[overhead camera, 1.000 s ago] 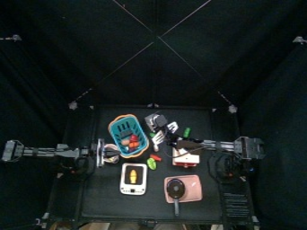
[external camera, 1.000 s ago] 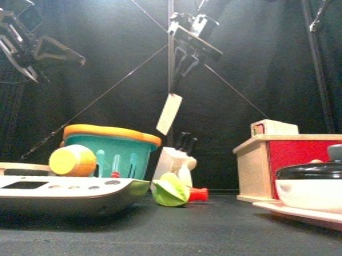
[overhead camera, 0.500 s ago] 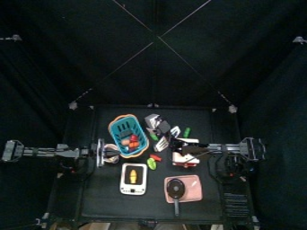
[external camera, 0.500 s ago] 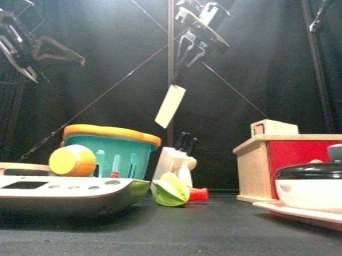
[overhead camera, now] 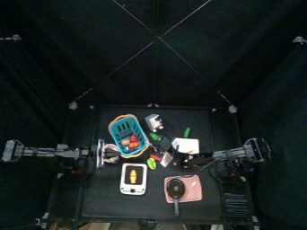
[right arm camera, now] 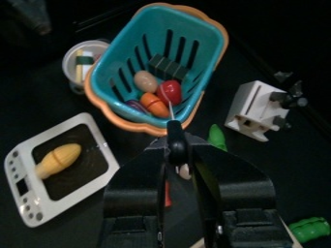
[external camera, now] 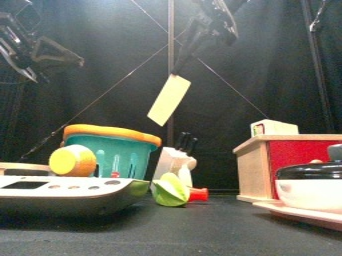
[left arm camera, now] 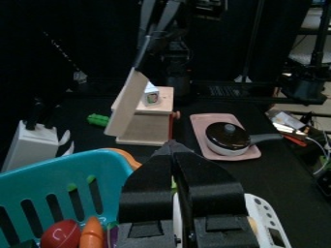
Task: Grab cleaver with other hand
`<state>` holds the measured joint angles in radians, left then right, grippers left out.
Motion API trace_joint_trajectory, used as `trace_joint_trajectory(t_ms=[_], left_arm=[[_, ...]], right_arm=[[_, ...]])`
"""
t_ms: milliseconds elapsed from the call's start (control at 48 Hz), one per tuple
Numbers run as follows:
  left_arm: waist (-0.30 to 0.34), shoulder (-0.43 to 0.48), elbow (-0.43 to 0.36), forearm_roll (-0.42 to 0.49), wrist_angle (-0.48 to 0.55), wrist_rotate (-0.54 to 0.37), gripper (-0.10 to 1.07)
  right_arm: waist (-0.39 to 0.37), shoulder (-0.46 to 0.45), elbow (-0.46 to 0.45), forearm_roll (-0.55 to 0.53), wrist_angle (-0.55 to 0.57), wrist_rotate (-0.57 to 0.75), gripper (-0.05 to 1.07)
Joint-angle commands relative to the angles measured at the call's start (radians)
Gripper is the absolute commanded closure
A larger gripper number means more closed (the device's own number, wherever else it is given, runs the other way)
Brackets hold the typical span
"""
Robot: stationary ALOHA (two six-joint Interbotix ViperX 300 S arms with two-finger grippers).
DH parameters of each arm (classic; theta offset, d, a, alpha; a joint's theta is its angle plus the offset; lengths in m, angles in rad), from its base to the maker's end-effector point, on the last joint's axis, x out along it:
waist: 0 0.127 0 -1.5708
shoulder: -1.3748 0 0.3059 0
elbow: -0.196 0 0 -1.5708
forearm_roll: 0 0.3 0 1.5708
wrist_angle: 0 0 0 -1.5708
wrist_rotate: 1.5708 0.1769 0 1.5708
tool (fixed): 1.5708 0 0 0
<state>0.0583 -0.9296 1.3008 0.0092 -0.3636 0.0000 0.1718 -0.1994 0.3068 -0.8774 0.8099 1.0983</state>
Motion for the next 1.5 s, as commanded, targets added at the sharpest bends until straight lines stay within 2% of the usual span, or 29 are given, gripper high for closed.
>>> trace_joint_trajectory(t_ms=[0, 188, 312, 458, 667, 792, 1021, 1208, 1479], left_arm=[[-0.017, 0.003, -0.017, 0.003, -0.011, -0.002, 0.67], [-0.11, 0.021, -0.011, 0.006, -0.011, 0.005, 0.63], [-0.16, 0.021, -0.009, 0.006, -0.017, 0.002, 0.58], [-0.187, 0.025, -0.009, 0.005, -0.017, 0.0, 0.51], [-0.193, 0.077, 0.003, 0.006, -0.017, 0.003, 0.4], [-0.193, 0.13, -0.005, 0.006, -0.029, 0.003, 0.3], [-0.195, 0.218, -0.017, 0.008, -0.089, 0.002, 0.13], [-0.199, 0.268, -0.026, 0.006, -0.133, 0.003, 0.11], [-0.199, 0.321, -0.051, 0.008, -0.141, 0.003, 0.11]], right_arm=[[0.043, -0.054, 0.012, -0.032, -0.023, 0.023, 0.48], [0.129, -0.1, 0.115, -0.189, -0.126, 0.163, 0.48], [0.153, -0.123, 0.195, -0.328, -0.204, 0.296, 0.48], [0.153, -0.126, 0.262, -0.457, -0.267, 0.445, 0.48], [0.143, -0.1, 0.307, -0.577, -0.367, 0.63, 0.48], [0.13, -0.066, 0.305, -0.62, -0.388, 0.68, 0.48], [0.12, -0.011, 0.264, -0.647, -0.39, 0.684, 0.48], [0.114, 0.021, 0.218, -0.667, -0.393, 0.681, 0.48], [0.112, 0.061, 0.161, -0.723, -0.393, 0.678, 0.48]])
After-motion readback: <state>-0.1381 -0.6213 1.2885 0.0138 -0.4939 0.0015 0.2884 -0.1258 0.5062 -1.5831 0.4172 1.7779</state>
